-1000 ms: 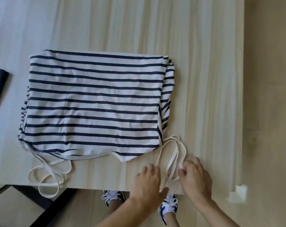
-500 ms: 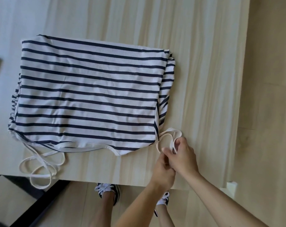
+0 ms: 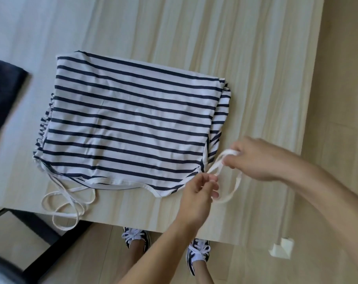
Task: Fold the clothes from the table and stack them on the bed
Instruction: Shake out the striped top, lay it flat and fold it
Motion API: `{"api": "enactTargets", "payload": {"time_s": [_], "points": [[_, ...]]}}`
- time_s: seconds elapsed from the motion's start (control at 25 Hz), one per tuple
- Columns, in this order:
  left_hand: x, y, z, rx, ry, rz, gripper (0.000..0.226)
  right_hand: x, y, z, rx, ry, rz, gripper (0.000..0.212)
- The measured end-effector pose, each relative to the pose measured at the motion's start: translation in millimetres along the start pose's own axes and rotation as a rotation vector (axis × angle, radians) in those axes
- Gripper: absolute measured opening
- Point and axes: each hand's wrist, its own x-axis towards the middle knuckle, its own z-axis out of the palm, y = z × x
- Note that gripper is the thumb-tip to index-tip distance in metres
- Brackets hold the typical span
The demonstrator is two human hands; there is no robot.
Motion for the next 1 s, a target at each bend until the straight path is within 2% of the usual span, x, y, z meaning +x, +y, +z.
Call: {"api": "enactTargets", "payload": {"time_s": [0.08,0.16,0.24,0.32,0.4,0.52,0.64,0.72,0.76,0.8,0.88,0.92,1.0], "points": [[0.5,2.2,-18.8,0.049,0.075,-0.024,0.017,4.4,-43.7,-25.1,0.041,-0.095,-0.103,0.014],[-0.6,2.6,-36.7,0.093,0.110,-0.042,0.017,17.6,-85.2,-38.3,0.029,-0.107,-0.173,0.014],[-0.4,-0.1,-47.2,0.166,0.145,-0.028,0.016,28.1,-119.1,-48.2,-0.042,-0.059,-0.272,0.035],[2.0,-4.2,-57.8,0.230,0.174,-0.012,0.014,39.3,-141.0,-49.3,0.009,0.027,-0.366,0.063],[3.7,-8.2,-70.6,0.267,0.172,-0.009,0.014,51.7,-142.2,-36.6,0.182,0.147,-0.411,0.067],[1.2,-13.4,-97.8,0.287,0.218,0.069,0.012,73.5,-106.1,2.9,0.268,0.298,-0.279,0.063],[-6.8,-22.7,-152.0,0.438,0.514,0.215,0.004,92.5,-50.0,49.0,0.095,0.297,-0.003,0.068],[-10.5,-32.5,-199.2,0.571,0.786,0.256,0.032,98.3,-22.4,73.9,-0.113,0.284,0.112,0.076],[-11.5,-38.2,-224.6,0.629,0.906,0.223,0.051,101.9,-15.4,84.2,-0.231,0.311,0.111,0.075],[-11.8,-42.7,-247.1,0.671,0.993,0.164,0.070,105.4,-12.2,91.2,-0.338,0.353,0.082,0.065],[-12.6,-48.9,-283.2,0.697,1.023,0.016,0.096,106.1,-26.8,91.7,-0.510,0.416,0.021,0.026],[-13.4,-50.8,-294.4,0.702,0.993,-0.057,0.102,104.4,-36.6,86.8,-0.541,0.420,0.013,0.017],[-16.0,-52.3,-306.6,0.729,0.938,-0.116,0.094,99.3,-61.1,69.8,-0.464,0.348,0.057,0.021]]}}
